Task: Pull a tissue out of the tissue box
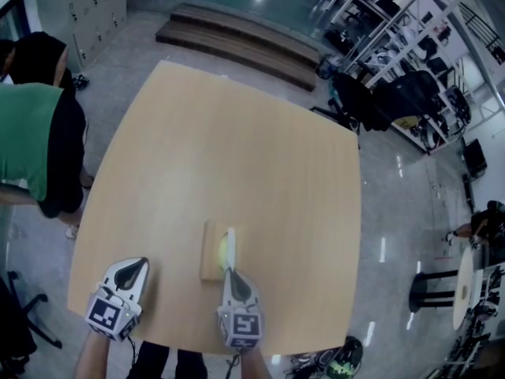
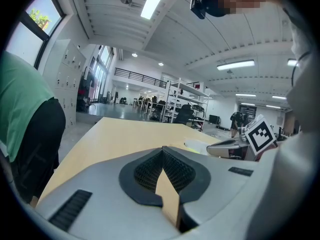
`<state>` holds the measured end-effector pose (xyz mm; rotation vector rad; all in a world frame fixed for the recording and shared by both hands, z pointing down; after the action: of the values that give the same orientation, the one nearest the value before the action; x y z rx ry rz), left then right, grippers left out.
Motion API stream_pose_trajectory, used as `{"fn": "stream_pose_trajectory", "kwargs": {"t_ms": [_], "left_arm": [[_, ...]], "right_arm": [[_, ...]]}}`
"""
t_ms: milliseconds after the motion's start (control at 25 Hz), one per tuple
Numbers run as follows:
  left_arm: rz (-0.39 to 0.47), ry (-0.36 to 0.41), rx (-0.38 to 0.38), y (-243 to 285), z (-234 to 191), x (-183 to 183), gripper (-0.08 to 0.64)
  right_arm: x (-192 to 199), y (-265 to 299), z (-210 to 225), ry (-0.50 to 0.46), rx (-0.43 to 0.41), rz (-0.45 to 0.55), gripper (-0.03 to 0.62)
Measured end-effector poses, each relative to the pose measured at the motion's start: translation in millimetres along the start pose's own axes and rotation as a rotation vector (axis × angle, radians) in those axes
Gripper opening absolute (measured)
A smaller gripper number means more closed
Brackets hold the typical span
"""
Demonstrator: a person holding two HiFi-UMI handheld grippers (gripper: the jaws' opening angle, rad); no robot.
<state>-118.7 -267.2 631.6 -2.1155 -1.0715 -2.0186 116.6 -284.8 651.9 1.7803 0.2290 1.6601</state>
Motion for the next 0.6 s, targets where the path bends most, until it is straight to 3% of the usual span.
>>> {"fn": "stream_pose_trajectory", "kwargs": {"t_ms": [440,600], "left_arm": [[-0.005,-0.024,-0.017,1,5,-22,0.008],[0.037,-0.022,-0.023,5,7,-30,0.008]], "right_arm": [[-10,-11,9,-0.019,0.016,0.041,0.008],[-20,-16,15,-0.018,0.025,0.075,0.008]]}}
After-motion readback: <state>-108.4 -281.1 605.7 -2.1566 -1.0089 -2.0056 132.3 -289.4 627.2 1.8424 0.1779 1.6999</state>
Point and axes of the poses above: the fingertips, and each gripper's own axes: y forward along the fingers, z to its right, x out of its underside, the point moved 5 cm from there along -y, backward along the fingers, and after that the axes turned 6 degrees about -z, right-handed, at the moved point
